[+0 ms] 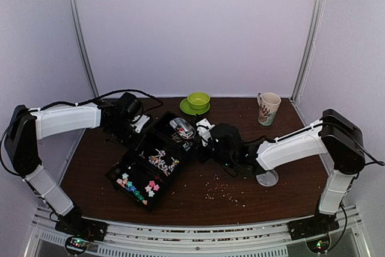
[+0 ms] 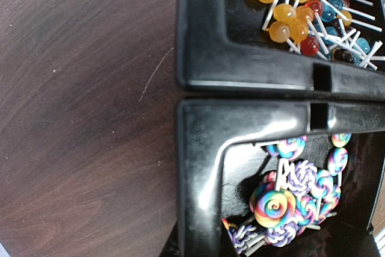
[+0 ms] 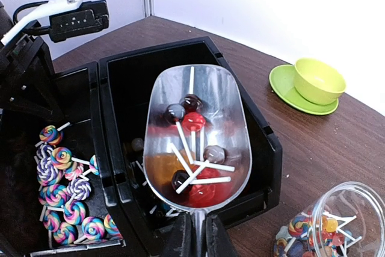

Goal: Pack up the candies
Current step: Place the fake candies in the packing bottle.

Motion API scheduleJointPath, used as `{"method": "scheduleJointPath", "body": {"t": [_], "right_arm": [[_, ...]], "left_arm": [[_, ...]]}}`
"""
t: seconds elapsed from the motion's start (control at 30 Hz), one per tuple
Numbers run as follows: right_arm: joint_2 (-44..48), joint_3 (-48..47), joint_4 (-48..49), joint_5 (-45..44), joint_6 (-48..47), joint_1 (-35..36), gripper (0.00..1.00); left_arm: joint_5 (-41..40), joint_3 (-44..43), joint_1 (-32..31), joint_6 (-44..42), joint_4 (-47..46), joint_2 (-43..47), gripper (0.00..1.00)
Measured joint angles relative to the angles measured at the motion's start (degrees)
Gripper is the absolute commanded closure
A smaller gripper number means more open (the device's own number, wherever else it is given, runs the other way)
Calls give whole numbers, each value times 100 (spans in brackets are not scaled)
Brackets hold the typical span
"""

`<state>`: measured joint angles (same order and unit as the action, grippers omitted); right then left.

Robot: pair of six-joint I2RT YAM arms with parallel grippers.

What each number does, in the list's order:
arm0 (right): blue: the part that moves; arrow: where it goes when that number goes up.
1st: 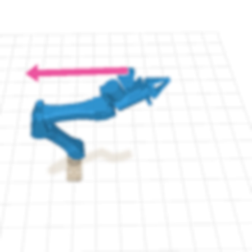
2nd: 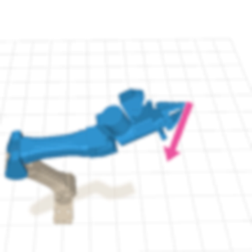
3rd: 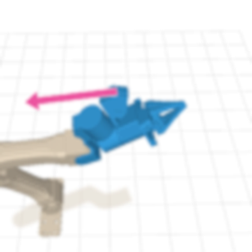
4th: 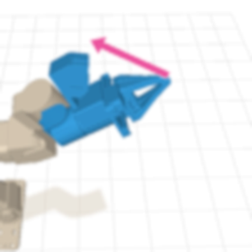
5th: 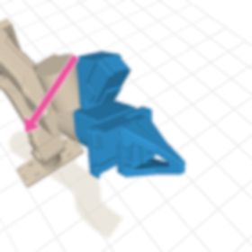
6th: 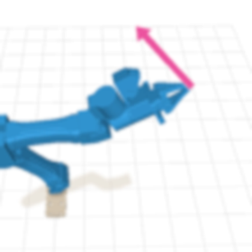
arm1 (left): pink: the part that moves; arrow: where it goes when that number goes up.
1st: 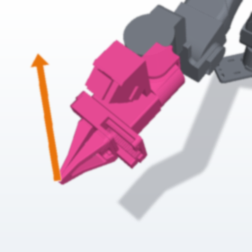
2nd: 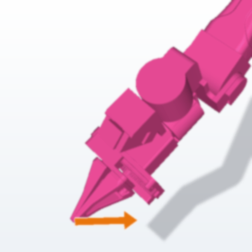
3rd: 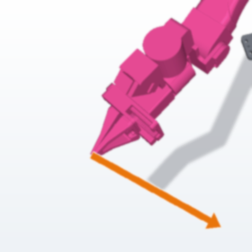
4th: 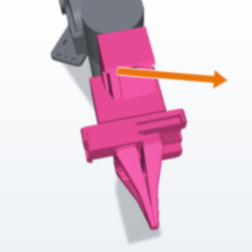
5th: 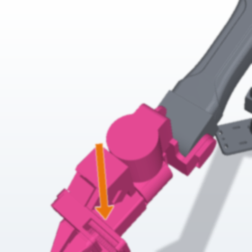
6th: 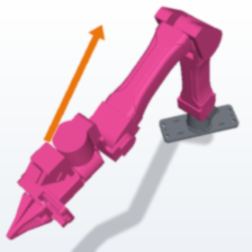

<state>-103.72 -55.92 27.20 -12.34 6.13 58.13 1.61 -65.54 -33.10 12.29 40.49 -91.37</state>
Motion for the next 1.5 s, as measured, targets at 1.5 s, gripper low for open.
{"method": "scheduleJointPath", "body": {"t": [1.5], "right_arm": [[2658, 511, -3882, -1335, 81, -380, 100]], "left_arm": [[-4, 0, 44, 4, 7, 63, 100]]}}
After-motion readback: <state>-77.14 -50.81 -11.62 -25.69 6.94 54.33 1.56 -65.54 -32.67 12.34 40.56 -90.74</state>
